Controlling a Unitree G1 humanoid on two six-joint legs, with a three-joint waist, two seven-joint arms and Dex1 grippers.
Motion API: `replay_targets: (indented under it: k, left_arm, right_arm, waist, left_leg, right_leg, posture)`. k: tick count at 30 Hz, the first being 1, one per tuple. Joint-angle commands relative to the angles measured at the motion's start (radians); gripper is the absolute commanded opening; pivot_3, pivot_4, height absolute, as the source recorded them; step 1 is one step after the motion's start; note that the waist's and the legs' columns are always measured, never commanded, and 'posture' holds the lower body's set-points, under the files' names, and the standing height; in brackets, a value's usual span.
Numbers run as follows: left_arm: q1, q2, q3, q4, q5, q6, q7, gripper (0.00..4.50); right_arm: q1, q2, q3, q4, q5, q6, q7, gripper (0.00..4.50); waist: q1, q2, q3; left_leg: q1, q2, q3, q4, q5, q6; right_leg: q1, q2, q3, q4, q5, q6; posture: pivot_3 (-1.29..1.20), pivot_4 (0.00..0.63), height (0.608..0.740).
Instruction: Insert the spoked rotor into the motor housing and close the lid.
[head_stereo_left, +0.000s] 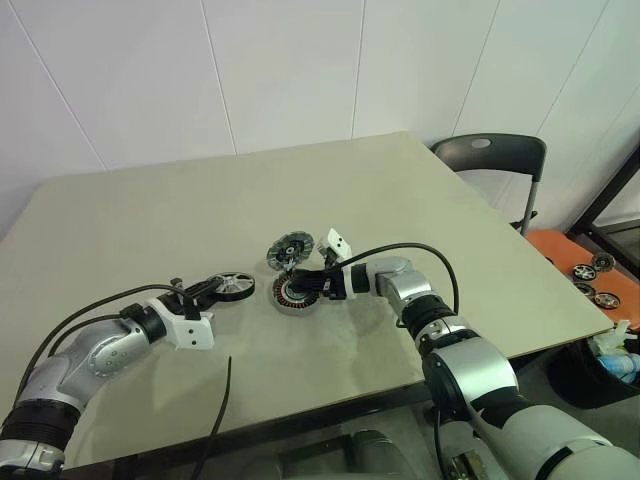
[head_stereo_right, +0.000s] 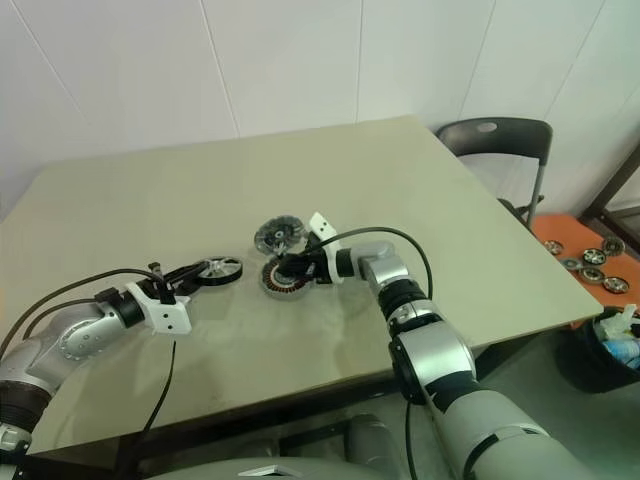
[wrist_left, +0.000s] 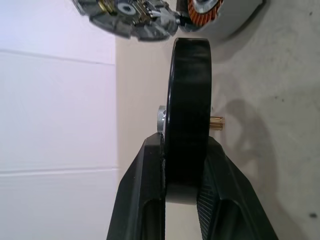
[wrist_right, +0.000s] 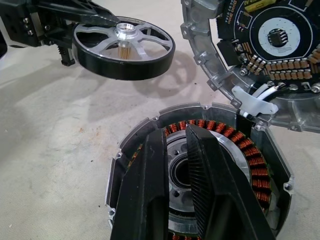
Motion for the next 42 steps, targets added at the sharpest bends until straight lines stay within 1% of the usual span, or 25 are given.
replay_targets:
  k: [1, 6, 9, 14, 15, 19, 22, 27, 30, 34, 36, 38, 40, 42]
  left_arm:
    - [0.009, 0.021, 0.008, -0.040, 0.017, -0.025, 0.054, 0.59]
    - [0.045, 0.013, 0.005, -0.109, 0.018, -0.031, 0.072, 0.59]
    - [0.055, 0.001, -0.001, -0.148, 0.019, -0.020, 0.070, 0.59]
    - [0.050, -0.008, -0.007, -0.151, 0.007, -0.006, 0.065, 0.59]
    - [0.049, -0.009, -0.007, -0.148, 0.004, -0.005, 0.065, 0.59]
    - [0.041, -0.011, -0.013, -0.142, 0.004, -0.001, 0.066, 0.59]
    - [0.023, -0.027, -0.030, -0.140, 0.009, -0.001, 0.067, 0.59]
    - [-0.035, -0.069, -0.074, -0.128, 0.030, -0.007, 0.070, 0.59]
    - [-0.071, -0.095, -0.105, -0.122, 0.040, -0.012, 0.067, 0.59]
    - [-0.113, -0.106, -0.133, -0.082, 0.060, -0.021, 0.079, 0.59]
    - [-0.150, -0.117, -0.157, -0.047, 0.072, -0.034, 0.088, 0.59]
    - [-0.187, -0.130, -0.180, -0.011, 0.086, -0.047, 0.095, 0.59]
    - [-0.216, -0.143, -0.197, 0.024, 0.096, -0.057, 0.111, 0.59]
    - [-0.248, -0.159, -0.216, 0.067, 0.113, -0.065, 0.133, 0.59]
  right_arm:
    - [-0.020, 0.004, -0.015, -0.011, 0.011, -0.018, -0.003, 0.65]
    - [-0.023, 0.000, -0.020, -0.009, 0.015, -0.018, -0.004, 0.65]
    - [-0.046, -0.013, -0.055, -0.002, 0.044, 0.005, -0.004, 0.65]
    - [-0.082, -0.046, -0.109, 0.014, 0.084, 0.038, 0.016, 0.65]
    - [-0.088, -0.053, -0.114, 0.009, 0.090, 0.048, 0.033, 0.65]
    - [-0.084, -0.117, -0.084, -0.080, 0.110, 0.152, 0.199, 0.65]
    - [-0.050, -0.176, -0.046, -0.121, 0.078, 0.150, 0.252, 0.65]
    - [-0.034, -0.235, -0.059, -0.089, 0.067, 0.132, 0.198, 0.65]
    - [-0.021, -0.234, -0.064, -0.089, 0.074, 0.135, 0.172, 0.65]
    - [-0.005, -0.229, -0.082, -0.135, 0.113, 0.173, 0.183, 0.65]
    - [0.035, -0.259, -0.059, -0.250, 0.158, 0.256, 0.306, 0.65]
    - [0.070, -0.290, -0.036, -0.337, 0.185, 0.322, 0.391, 0.65]
    - [0.090, -0.317, -0.023, -0.380, 0.196, 0.358, 0.430, 0.65]
    - [0.108, -0.352, -0.005, -0.418, 0.223, 0.382, 0.440, 0.65]
  waist:
    - [0.000, 0.000, 0.000]
    - [0.000, 0.000, 0.000]
    - [0.002, 0.000, 0.000]
    - [0.001, 0.000, 0.000]
    - [0.001, 0.000, 0.000]
    - [0.001, 0.000, 0.000]
    - [0.005, 0.000, 0.000]
    - [0.027, -0.001, -0.001]
    - [0.028, -0.001, -0.001]
    - [0.027, -0.001, -0.001]
    - [0.030, -0.001, -0.001]
    - [0.038, -0.001, -0.001]
    - [0.052, -0.001, -0.001]
    - [0.053, -0.001, -0.001]
  left_leg:
    - [0.000, 0.000, 0.000, 0.000, 0.000, 0.000]
    - [-0.001, 0.000, 0.000, 0.000, 0.000, 0.000]
    - [-0.001, 0.000, 0.000, 0.000, 0.000, 0.000]
    - [-0.001, 0.000, 0.000, 0.000, 0.000, 0.000]
    - [-0.001, 0.000, 0.000, 0.000, 0.000, 0.000]
    - [-0.001, 0.000, 0.000, 0.000, 0.000, 0.000]
    - [-0.001, 0.000, 0.000, 0.000, 0.000, 0.000]
    - [-0.001, -0.001, 0.001, 0.001, 0.000, 0.000]
    - [-0.001, -0.001, 0.001, 0.001, 0.000, 0.000]
    - [-0.001, -0.001, 0.001, 0.001, 0.000, 0.000]
    - [-0.001, -0.001, 0.001, 0.001, 0.000, 0.000]
    - [-0.001, -0.001, 0.001, 0.001, 0.000, 0.000]
    - [-0.002, -0.002, 0.001, 0.002, 0.000, 0.000]
    - [-0.002, -0.003, 0.002, 0.003, 0.000, 0.000]
  right_leg:
    - [0.000, 0.000, 0.000, 0.000, 0.000, 0.000]
    - [-0.001, 0.000, 0.000, 0.000, 0.000, 0.000]
    - [-0.001, 0.000, 0.000, 0.000, 0.000, 0.000]
    - [-0.001, 0.000, 0.000, 0.000, 0.000, 0.000]
    - [-0.001, 0.000, 0.000, 0.000, 0.000, 0.000]
    - [-0.001, 0.000, 0.000, 0.000, 0.000, 0.000]
    - [-0.001, 0.000, 0.000, 0.000, 0.000, 0.000]
    - [0.000, 0.000, 0.000, 0.000, 0.000, 0.000]
    - [0.000, 0.000, 0.000, 0.000, 0.000, 0.000]
    - [0.000, 0.000, 0.000, 0.000, 0.000, 0.000]
    - [0.000, 0.000, 0.000, 0.000, 0.000, 0.000]
    - [0.000, 0.000, 0.000, 0.000, 0.000, 0.000]
    - [0.000, 0.000, -0.001, -0.001, 0.000, 0.000]
    - [0.000, 0.000, -0.001, -0.001, 0.000, 0.000]
  posture:
    - [0.00, 0.000, 0.740]
    - [0.00, 0.000, 0.740]
    - [0.00, 0.000, 0.740]
    - [0.00, 0.000, 0.740]
    - [0.00, 0.000, 0.740]
    - [0.00, 0.000, 0.740]
    - [0.00, 0.000, 0.740]
    - [0.00, 0.000, 0.740]
    - [0.00, 0.000, 0.740]
    - [0.00, 0.000, 0.740]
    - [0.00, 0.000, 0.740]
    - [0.00, 0.000, 0.740]
    - [0.00, 0.000, 0.740]
    - [0.00, 0.000, 0.740]
